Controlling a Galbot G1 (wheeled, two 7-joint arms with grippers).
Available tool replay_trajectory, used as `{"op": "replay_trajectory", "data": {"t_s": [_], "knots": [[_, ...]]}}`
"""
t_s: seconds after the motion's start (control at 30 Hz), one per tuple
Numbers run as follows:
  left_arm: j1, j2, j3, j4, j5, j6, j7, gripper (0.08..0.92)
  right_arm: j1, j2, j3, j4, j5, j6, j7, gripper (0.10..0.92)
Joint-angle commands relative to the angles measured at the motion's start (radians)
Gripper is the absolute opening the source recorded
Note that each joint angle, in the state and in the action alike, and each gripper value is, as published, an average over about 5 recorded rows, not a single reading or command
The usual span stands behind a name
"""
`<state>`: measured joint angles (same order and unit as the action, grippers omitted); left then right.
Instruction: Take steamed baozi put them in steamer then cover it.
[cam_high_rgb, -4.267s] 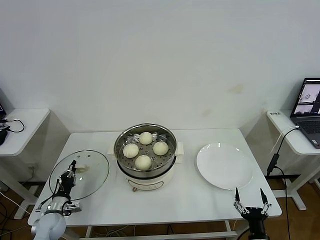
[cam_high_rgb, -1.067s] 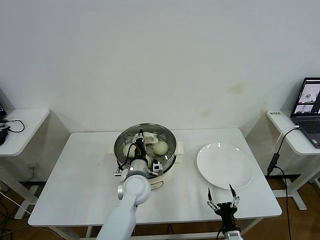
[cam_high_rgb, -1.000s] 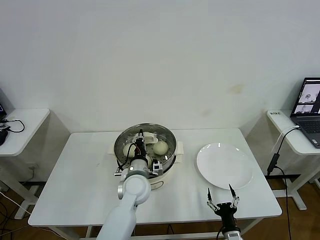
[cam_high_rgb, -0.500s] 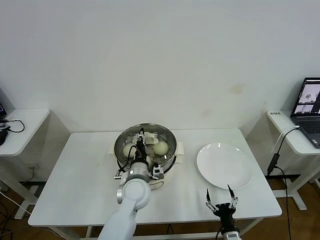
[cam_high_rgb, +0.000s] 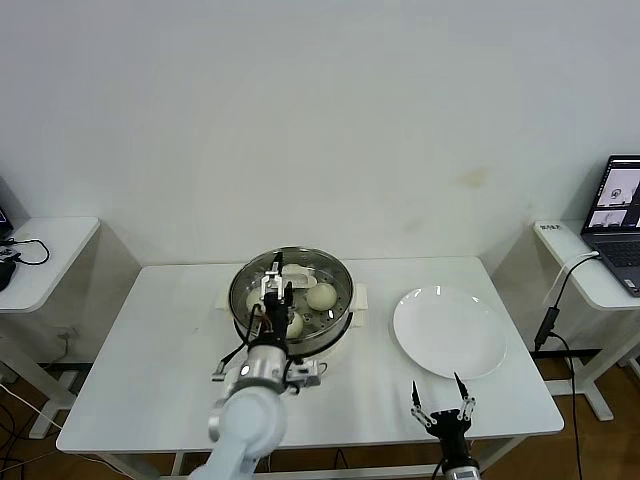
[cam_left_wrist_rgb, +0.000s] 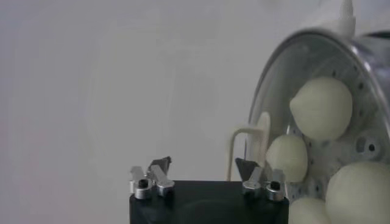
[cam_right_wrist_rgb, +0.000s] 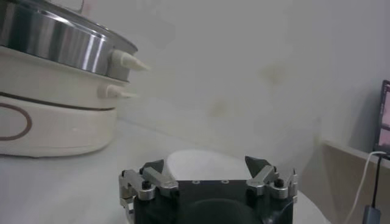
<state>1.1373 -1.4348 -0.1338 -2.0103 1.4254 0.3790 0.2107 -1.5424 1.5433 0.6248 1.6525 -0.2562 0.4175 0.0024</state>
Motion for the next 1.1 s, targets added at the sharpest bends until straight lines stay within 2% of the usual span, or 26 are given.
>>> {"op": "replay_trajectory", "data": {"t_s": [0.03, 0.13, 0.23, 0.37, 0.5, 0.6, 0.77, 1.1], "knots": [[0.415, 0.091, -0.162, -0.375, -0.45, -0.108, -0.198, 0.821, -0.018, -0.02, -0.005, 0.023, 0.032, -0.007, -0.009, 0.823], [0.516, 0.1, -0.27, -0.408, -0.878, -0.161, -0.315, 0.823, -0.032, -0.046, -0.012, 0.042, 0.067, -0.011, -0.021, 0.823], [0.574, 0.109, -0.391, -0.382, -1.334, -0.251, -0.4, 0.823, -0.029, -0.058, -0.025, 0.059, 0.085, -0.02, -0.034, 0.823], [0.62, 0.11, -0.48, -0.321, -1.607, -0.322, -0.459, 0.823, -0.03, -0.063, -0.037, 0.103, 0.106, -0.05, -0.049, 0.823], [0.679, 0.096, -0.487, -0.294, -1.693, -0.359, -0.451, 0.823, -0.073, -0.089, -0.051, 0.176, 0.176, -0.114, -0.075, 0.823], [0.738, 0.089, -0.481, -0.274, -1.69, -0.429, -0.422, 0.823, -0.118, -0.119, -0.052, 0.245, 0.243, -0.203, -0.097, 0.823], [0.783, 0.072, -0.457, -0.21, -1.676, -0.497, -0.431, 0.823, -0.174, -0.161, -0.03, 0.328, 0.306, -0.342, -0.12, 0.823], [0.807, 0.065, -0.477, -0.127, -1.641, -0.577, -0.393, 0.823, -0.219, -0.188, -0.021, 0.404, 0.342, -0.406, -0.138, 0.823]]}}
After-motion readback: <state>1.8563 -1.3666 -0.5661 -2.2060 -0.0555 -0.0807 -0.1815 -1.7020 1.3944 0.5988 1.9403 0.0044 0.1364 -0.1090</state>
